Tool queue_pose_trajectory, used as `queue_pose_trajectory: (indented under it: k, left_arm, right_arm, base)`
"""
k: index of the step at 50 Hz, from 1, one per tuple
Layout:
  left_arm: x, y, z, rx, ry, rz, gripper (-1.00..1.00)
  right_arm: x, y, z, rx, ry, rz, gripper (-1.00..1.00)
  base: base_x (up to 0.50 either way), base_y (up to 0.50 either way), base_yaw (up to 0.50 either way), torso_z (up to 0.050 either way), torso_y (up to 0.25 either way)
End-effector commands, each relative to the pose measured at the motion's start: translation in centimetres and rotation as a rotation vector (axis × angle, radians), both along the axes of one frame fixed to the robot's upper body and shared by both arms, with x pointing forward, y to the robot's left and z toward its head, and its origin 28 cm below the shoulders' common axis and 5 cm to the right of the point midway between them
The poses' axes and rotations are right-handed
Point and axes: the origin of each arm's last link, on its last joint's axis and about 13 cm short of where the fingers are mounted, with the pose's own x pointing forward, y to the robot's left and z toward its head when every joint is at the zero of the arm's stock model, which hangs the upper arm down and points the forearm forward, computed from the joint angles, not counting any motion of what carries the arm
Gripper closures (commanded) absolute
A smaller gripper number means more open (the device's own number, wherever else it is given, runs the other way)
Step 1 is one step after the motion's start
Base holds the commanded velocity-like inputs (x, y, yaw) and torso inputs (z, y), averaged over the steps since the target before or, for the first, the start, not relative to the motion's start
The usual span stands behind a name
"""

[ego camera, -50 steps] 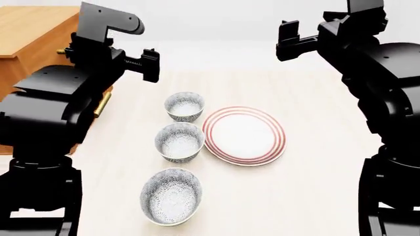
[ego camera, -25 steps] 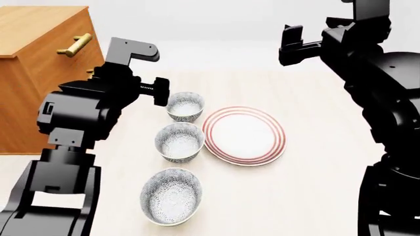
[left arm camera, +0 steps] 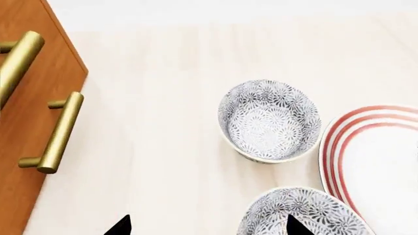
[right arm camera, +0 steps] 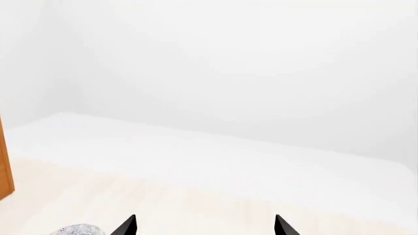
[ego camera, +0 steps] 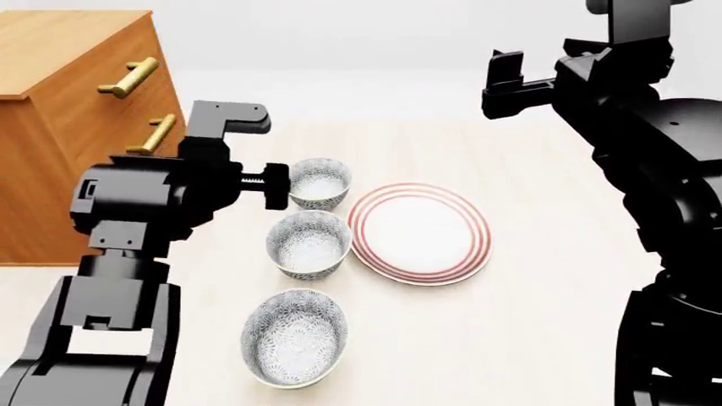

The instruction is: Stack the bowl in the middle on the bowl at the back.

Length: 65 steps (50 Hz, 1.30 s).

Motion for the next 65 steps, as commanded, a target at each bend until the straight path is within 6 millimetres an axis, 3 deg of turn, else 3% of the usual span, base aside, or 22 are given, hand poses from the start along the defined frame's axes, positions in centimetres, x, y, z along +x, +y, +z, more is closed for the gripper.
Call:
queue_pose_trajectory:
  k: [1,65]
  left_arm:
    - [-0.5,-0.1,-0.5,-0.052,0.078,0.028,-1.00]
    - [0.2,-1.8,-4.7,-0.066,0.236,0.065,-1.00]
  right_arm:
    - [0.0,0.0,0.0,0.002,0.003,-0.004,-1.00]
    - [-0.2,-0.2,-2.4,0.038,0.050,-0.011,-1.00]
  base:
    - [0.00,0.00,0.00,0.000,0.000]
    - [0.00,0.00,0.00,0.000,0.000]
